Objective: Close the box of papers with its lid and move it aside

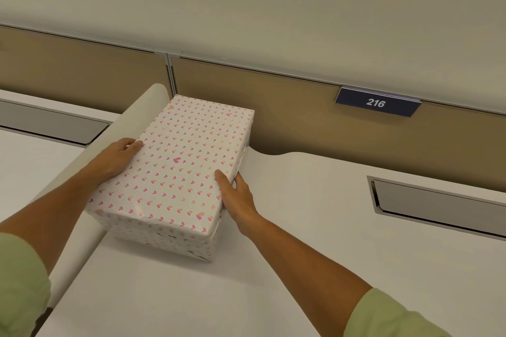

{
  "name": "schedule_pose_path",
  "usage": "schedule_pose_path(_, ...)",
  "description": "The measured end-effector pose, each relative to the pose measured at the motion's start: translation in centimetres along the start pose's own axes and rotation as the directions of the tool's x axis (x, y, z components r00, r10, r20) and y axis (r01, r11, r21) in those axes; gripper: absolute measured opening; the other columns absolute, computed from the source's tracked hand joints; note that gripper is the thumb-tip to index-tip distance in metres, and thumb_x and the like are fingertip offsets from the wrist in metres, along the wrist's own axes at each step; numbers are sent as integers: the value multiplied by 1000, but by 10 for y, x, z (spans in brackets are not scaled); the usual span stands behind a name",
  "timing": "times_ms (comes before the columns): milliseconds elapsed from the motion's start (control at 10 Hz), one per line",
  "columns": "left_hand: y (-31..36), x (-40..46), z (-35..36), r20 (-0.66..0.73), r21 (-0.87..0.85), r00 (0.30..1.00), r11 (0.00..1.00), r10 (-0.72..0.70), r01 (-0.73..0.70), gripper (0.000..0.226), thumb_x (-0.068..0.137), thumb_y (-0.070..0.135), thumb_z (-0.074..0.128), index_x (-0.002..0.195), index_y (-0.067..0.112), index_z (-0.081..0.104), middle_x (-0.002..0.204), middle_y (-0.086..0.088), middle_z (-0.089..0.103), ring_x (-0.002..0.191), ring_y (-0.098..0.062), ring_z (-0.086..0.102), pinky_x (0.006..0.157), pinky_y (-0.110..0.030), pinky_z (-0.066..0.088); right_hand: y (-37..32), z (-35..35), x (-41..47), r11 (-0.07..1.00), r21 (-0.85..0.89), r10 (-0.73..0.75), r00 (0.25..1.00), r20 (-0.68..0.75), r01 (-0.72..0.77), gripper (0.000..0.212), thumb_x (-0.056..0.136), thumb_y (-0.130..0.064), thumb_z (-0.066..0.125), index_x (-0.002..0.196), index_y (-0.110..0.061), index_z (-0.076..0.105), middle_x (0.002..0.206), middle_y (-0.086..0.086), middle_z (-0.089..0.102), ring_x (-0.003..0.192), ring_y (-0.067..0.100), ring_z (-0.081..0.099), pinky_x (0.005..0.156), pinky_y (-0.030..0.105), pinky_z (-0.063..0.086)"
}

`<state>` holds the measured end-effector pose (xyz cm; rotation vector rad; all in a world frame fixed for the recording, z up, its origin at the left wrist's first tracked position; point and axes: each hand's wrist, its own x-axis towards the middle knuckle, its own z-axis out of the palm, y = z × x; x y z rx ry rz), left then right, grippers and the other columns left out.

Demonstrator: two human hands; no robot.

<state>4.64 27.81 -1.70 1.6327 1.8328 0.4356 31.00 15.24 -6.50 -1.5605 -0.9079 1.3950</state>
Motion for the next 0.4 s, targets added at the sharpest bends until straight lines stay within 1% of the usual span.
schedule_pose_path(100, 3, -5, 1, -87, 50, 994, 997, 60, -56, 53, 101, 47, 41, 143, 15, 46, 143, -15, 54, 127, -37, 52, 108, -51, 36, -4, 0, -3, 1000, -18, -15, 1000, -15, 14, 63, 88, -63, 60, 140, -37, 38, 126, -7, 64, 110, 14, 66, 87, 37, 59)
schedule_pose_path(200, 16, -16, 8, -233, 105, 951, 977, 205, -185, 40, 101, 28, 50, 140, 17, 49, 143, -13, 56, 125, -35, 55, 109, -50, 39, -11, 2, -8, 995, -80, -66, 995, -71, 61, 69, 91, -58, 60, 146, -33, 28, 134, -2, 58, 116, 17, 63, 89, 40, 60)
schedule_pose_path(300, 27, -30, 16, -224, 167, 927, 949, 299, -266, 35, 100, 26, 52, 135, 21, 54, 145, -11, 54, 129, -33, 51, 111, -49, 37, -21, 4, -13, 988, -135, -85, 993, -78, 74, 73, 92, -53, 61, 150, -29, 23, 141, 2, 52, 124, 22, 59, 97, 50, 56)
schedule_pose_path(400, 32, -41, 21, -214, 207, 903, 921, 372, -331, 35, 99, 28, 55, 134, 22, 56, 145, -9, 55, 130, -32, 51, 111, -49, 37, -24, 3, -20, 981, -170, -110, 991, -70, 97, 77, 92, -53, 62, 152, -30, 19, 144, 3, 49, 128, 23, 56, 98, 52, 55)
